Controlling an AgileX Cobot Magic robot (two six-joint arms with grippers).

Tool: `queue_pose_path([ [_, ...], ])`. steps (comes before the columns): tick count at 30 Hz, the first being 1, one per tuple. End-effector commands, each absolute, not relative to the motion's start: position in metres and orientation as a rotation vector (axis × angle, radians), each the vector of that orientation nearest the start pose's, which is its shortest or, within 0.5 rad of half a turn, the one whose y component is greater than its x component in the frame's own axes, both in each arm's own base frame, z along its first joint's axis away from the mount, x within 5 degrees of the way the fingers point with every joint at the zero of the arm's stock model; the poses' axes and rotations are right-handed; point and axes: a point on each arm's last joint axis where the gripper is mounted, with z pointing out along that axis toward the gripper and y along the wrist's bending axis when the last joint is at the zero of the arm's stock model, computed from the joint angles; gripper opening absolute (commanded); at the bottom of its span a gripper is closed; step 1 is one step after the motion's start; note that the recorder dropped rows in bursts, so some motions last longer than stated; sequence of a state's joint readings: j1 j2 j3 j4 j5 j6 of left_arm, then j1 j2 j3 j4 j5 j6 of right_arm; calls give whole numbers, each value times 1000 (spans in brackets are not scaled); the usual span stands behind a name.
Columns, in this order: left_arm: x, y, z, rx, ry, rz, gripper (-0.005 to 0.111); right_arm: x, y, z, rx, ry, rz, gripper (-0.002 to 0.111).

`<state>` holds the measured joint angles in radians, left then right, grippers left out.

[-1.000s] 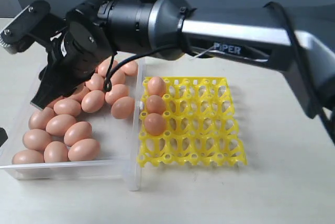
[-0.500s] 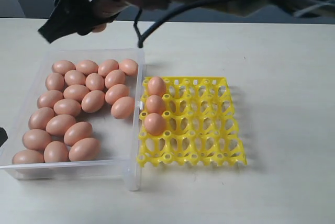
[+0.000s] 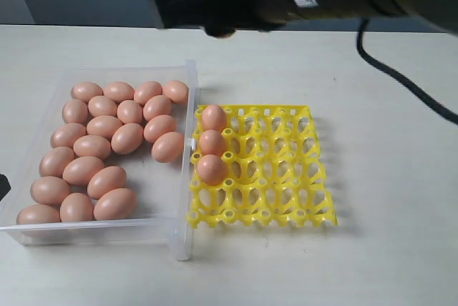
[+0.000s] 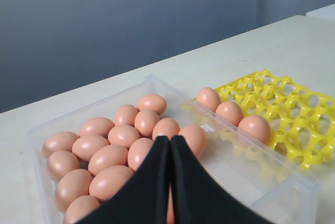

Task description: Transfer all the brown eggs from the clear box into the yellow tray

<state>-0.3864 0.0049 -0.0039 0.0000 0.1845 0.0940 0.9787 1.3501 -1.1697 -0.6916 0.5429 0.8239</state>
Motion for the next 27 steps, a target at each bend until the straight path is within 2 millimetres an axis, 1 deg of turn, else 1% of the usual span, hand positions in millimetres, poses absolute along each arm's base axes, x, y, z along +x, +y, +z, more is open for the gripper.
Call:
queue_pose_path([
  [1,52,-21,197,398,1621,-229,0,170,218,336,-560,1983,589,2],
  [3,52,-21,197,398,1621,-229,0,161,216,316,-605,1969,668,2],
  [4,52,-21,197,398,1621,-229,0,154,215,301,-647,1965,720,2],
  [7,52,-21,197,398,1621,-229,0,141,213,265,-745,1993,799,2],
  [10,52,-21,197,398,1621,-229,0,135,208,236,-760,2088,787,2],
  [13,52,-21,197,398,1621,-229,0,133,206,218,-837,2111,742,2],
  [15,52,-21,197,398,1621,-229,0,135,206,213,-864,2108,732,2],
  [17,52,-21,197,398,1621,-229,0,142,204,208,-846,2129,705,2],
  [20,52,-21,197,398,1621,-229,0,159,200,208,-684,2198,695,2],
  [23,52,-21,197,398,1621,-229,0,177,198,221,-504,2220,705,2],
  [25,52,-21,197,398,1621,-229,0,192,195,233,-396,2251,637,2],
  [27,52,-21,197,398,1621,-229,0,208,192,247,-326,2269,554,2],
])
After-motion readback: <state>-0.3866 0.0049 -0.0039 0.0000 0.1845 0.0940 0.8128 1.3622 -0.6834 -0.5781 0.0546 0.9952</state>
